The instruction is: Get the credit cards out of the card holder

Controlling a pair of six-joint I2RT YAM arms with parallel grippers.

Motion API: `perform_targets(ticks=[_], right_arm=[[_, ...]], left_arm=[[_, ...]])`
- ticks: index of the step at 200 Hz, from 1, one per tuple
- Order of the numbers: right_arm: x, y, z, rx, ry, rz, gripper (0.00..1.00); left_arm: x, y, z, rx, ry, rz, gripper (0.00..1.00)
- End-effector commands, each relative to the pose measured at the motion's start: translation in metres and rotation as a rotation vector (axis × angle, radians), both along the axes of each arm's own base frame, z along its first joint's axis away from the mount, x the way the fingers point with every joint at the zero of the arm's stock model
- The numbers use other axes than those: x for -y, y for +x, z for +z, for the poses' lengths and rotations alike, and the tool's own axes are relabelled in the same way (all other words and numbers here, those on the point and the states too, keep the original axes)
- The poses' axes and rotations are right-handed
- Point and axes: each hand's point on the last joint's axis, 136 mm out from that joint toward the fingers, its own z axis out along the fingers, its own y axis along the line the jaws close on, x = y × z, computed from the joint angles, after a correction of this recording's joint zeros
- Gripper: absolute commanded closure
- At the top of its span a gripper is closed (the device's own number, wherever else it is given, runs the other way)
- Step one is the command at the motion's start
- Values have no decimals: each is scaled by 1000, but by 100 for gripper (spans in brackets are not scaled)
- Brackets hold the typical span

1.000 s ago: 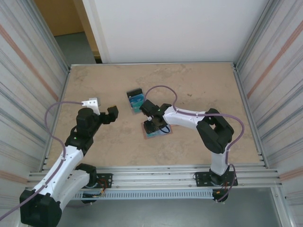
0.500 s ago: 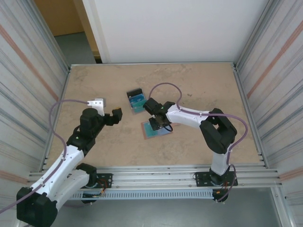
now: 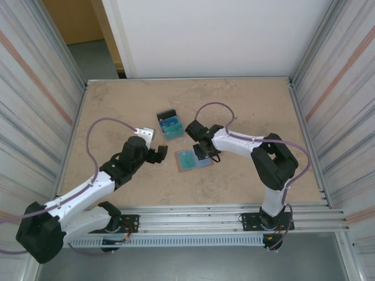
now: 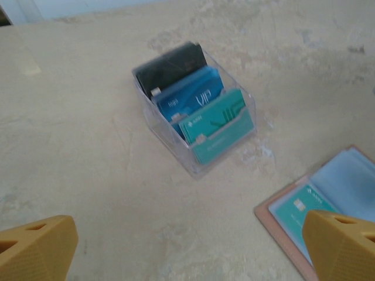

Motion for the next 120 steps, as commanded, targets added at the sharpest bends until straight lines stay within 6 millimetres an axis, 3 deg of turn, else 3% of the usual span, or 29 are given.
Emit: perform_targets(ticks=[1,24,70,120], right_arm=[[13,-1,2,7,-22,-47,63],[17,0,4,6,-8,-71,65],[22,4,28,40,76,-131,66],[-8,-2,45,-4,300,-104,61]], left_arm=[[10,6,5,27,27,5,1],[21,5,-11,-4,70,-5,1],[39,6,-45,-83,132,-13,1],[58,10,-75,-138,168,-31,1]])
